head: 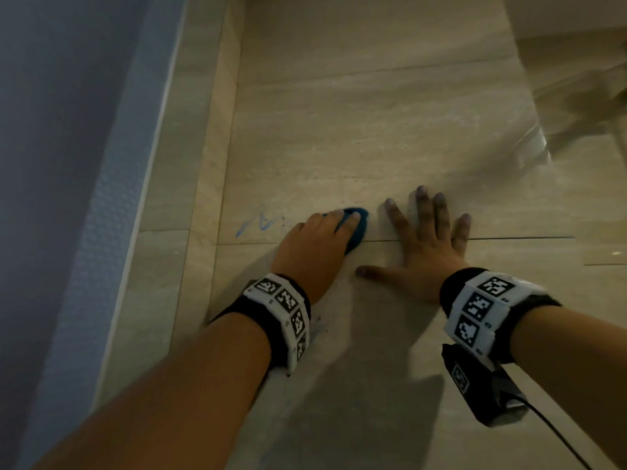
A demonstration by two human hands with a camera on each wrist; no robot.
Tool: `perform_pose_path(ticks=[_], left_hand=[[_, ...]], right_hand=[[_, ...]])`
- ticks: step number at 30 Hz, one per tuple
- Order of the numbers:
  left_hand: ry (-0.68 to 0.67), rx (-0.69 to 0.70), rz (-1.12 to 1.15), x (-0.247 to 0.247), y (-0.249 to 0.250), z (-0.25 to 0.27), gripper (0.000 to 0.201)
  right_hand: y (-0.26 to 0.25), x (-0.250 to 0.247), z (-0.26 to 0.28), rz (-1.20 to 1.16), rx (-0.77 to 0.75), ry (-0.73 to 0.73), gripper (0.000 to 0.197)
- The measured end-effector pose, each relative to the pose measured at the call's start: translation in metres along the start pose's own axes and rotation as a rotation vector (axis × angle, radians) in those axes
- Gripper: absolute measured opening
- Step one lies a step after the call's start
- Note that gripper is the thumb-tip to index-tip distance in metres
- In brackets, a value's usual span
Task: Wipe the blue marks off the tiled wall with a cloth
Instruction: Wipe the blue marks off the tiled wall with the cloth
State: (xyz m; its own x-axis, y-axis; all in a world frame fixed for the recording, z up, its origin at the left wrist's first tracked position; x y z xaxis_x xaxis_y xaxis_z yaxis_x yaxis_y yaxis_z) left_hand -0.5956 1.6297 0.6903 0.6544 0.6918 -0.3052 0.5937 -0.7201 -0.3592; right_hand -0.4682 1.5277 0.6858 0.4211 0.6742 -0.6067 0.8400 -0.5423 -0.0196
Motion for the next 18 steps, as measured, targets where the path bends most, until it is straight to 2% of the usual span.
perform_pose_path(ticks=[3, 5, 10, 13, 18], left_hand=[[-0.004, -0.130, 0.043, -0.005, -0.013, -0.015, 0.055], [-0.013, -0.148, 0.082, -0.004, -0.009, -0.016, 0.056], [-0.045, -0.013, 0.108, 0.015, 0.008, 0.017, 0.059], [-0.054, 0.018, 0.100, 0.019, -0.004, 0.028, 0.062], [-0.005, -0.249, 0.136, 0.008, -0.049, 0.028, 0.062]], right_hand=[[0.000, 0.001, -0.001, 0.002, -0.003, -0.002, 0.116], [0.000, 0.001, -0.001, 0.002, -0.005, 0.004, 0.116], [0.000, 0.001, 0.000, 0.005, 0.000, 0.004, 0.115], [-0.001, 0.001, -0.002, 0.013, 0.017, 0.008, 0.116], [0.000, 0.001, 0.000, 0.001, -0.005, -0.002, 0.116]])
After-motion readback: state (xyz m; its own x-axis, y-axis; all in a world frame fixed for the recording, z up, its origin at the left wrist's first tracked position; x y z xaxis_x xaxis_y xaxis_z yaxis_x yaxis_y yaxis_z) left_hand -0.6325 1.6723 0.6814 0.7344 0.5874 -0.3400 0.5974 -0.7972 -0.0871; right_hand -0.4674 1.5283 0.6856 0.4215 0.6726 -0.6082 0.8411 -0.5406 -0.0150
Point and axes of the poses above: each hand's wrist, its own z-axis away from the middle knuckle, its own x-axis out of the palm, y = z × x, the point moved 3 cm from there along -z, towards the middle knuckle, and after that the axes turned 1 degree about x, right-handed, at the moved point
